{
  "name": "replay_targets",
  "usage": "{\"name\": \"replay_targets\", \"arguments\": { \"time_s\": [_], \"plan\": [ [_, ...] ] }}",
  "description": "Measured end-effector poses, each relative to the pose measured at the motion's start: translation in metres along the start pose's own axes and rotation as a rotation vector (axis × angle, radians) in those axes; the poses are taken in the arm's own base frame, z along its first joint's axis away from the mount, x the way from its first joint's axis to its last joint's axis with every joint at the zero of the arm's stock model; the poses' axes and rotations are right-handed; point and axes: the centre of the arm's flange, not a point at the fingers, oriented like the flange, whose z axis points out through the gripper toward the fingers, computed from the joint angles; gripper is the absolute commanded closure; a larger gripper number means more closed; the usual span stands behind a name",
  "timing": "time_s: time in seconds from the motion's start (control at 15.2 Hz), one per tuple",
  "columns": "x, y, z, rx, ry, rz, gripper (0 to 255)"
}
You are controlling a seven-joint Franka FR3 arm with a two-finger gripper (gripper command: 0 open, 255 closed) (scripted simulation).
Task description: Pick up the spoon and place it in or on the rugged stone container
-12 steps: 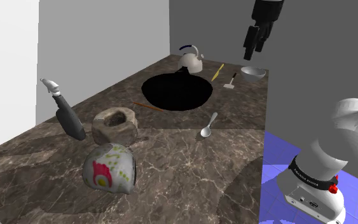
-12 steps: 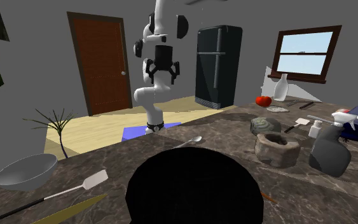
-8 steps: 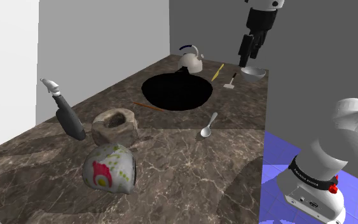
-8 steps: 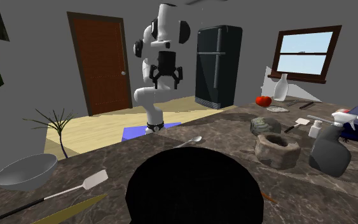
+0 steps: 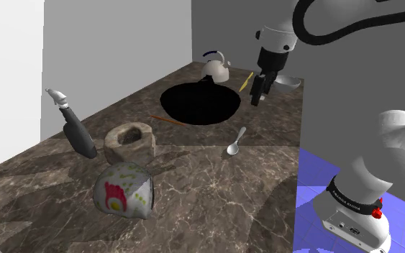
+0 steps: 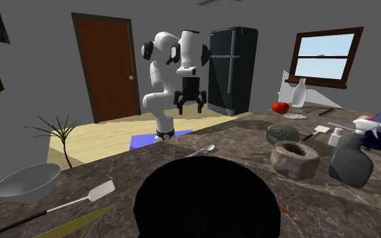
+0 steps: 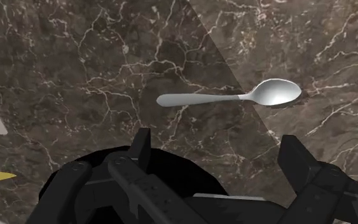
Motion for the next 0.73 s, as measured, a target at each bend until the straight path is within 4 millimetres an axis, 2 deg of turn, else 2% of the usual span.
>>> {"name": "replay_targets", "arguments": {
  "time_s": [0.73],
  "plan": [
    [0.017, -0.081, 0.111, 0.038, 0.054, -0.109, 0]
  ]
}}
